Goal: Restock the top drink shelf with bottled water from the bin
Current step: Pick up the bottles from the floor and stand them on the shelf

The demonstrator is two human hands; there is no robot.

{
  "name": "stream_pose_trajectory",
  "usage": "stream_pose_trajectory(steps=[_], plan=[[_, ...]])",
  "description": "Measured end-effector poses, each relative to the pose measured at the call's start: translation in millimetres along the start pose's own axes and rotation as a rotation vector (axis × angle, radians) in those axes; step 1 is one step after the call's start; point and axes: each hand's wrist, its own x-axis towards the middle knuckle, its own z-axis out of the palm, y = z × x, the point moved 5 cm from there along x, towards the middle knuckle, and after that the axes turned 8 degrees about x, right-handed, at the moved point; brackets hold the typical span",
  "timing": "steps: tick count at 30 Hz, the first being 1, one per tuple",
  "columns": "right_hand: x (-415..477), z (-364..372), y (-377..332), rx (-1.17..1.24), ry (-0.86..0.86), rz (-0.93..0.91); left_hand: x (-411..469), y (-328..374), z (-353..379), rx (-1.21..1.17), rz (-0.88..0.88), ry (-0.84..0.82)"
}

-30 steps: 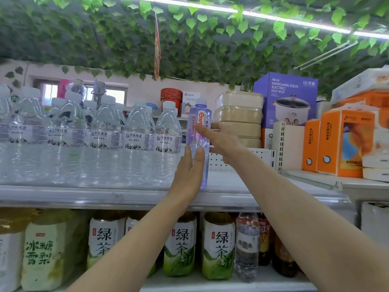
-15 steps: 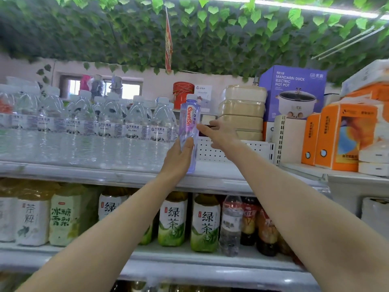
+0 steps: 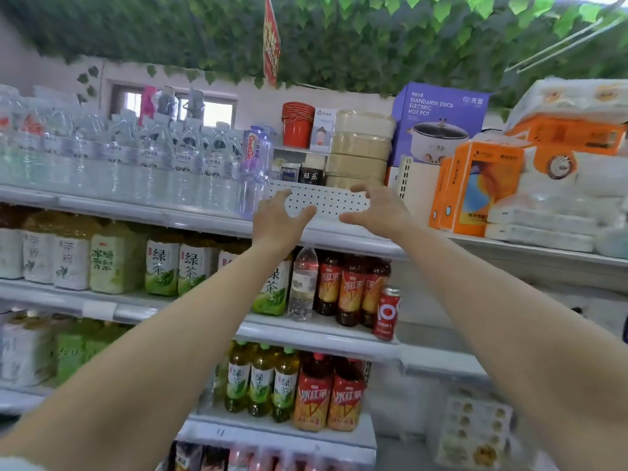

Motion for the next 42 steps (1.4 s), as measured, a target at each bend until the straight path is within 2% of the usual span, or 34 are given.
stream_pose_trajectory(steps=[4,7,18,30,37,42], plan=[[-49.0,-8.4,29.4,-0.190,-0.111,0.040,-50.4,7.8,20.0,0.092,-0.031,-0.002],[-80.9,-3.6,53.7,-0.229,-0.164,0.073,-84.2,5.8,39.2,0.226,-0.045,-0.039],[-188.7,79.8,159.4,-0.150,-0.385,0.303,-210.3,-84.4,124.3,0.307,-0.234,-0.307],[-281.7,196.1,260.8,-0.102,-0.651,0.511,-295.0,-190.5,188.7,0.388,-0.385,-0.599],[-341.1,274.3,315.6,-0.016,-0.760,0.648,-338.6,-265.1,230.2,0.409,-0.482,-0.755],[-419.7,349.7,367.1,0.126,-0.764,0.801,-413.6,-336.8,265.5,0.385,-0.619,-0.832]])
